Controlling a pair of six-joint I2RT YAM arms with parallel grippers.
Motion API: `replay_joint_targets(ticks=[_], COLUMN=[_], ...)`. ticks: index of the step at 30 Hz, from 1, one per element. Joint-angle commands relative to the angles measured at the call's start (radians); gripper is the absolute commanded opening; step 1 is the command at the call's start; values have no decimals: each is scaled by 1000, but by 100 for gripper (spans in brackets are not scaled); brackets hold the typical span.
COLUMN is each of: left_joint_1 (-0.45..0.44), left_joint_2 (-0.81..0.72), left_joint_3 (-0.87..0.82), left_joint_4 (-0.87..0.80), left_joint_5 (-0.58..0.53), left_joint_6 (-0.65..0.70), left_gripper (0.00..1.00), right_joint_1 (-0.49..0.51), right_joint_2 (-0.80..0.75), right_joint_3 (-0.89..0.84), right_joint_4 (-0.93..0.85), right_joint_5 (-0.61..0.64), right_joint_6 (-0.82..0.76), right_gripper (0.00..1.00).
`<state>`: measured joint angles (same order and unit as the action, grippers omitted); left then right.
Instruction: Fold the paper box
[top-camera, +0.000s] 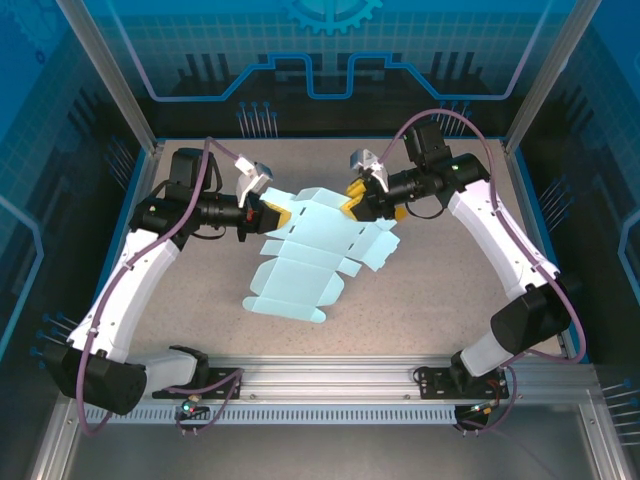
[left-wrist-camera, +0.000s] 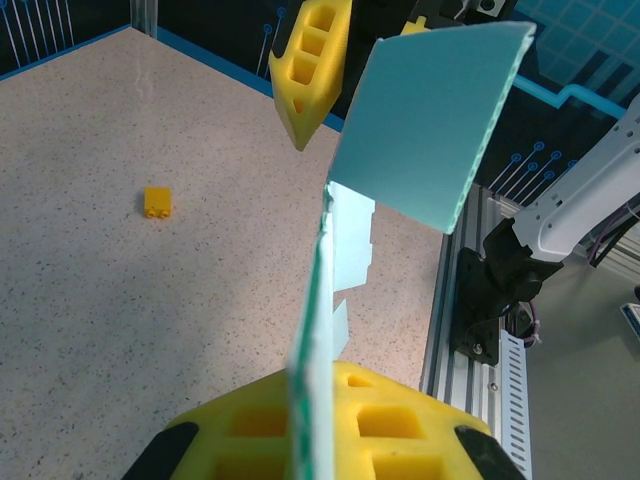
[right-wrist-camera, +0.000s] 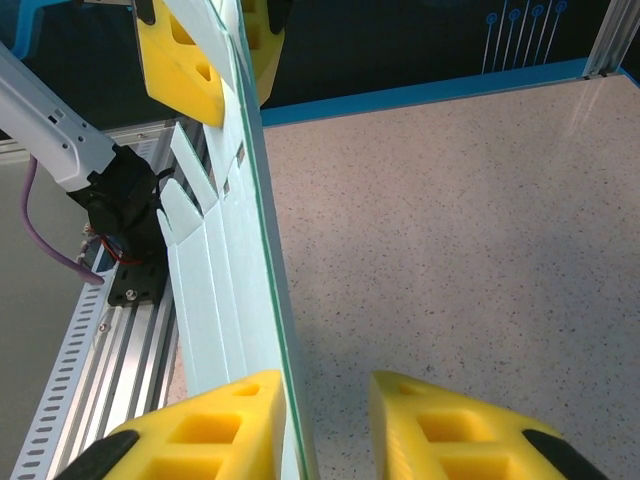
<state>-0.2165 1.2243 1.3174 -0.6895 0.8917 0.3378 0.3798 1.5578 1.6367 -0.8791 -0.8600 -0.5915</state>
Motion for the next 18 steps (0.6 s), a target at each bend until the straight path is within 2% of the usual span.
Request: replay_joint_targets(ticks=[1,4,10,18], left_joint_1=[11,11,11,11], left_joint_2=[4,3,3,4], left_joint_3=[1,1,2,-3], left_joint_4=[22,22,22,37], left_joint_5=[41,39,39,31], left_joint_6=[-16,-17,-16,-45], left_gripper=[0,0,0,0], right_joint_1=[10,9,10,10], right_joint_2=[-31,-34,-33,-49], right_joint_3=[-2,-3,1,-15], right_joint_4=[14,18,29,47], right_joint_5=[1,-2,2,39], right_joint_6=[16,19,30,49], right_gripper=[27,25,28,11])
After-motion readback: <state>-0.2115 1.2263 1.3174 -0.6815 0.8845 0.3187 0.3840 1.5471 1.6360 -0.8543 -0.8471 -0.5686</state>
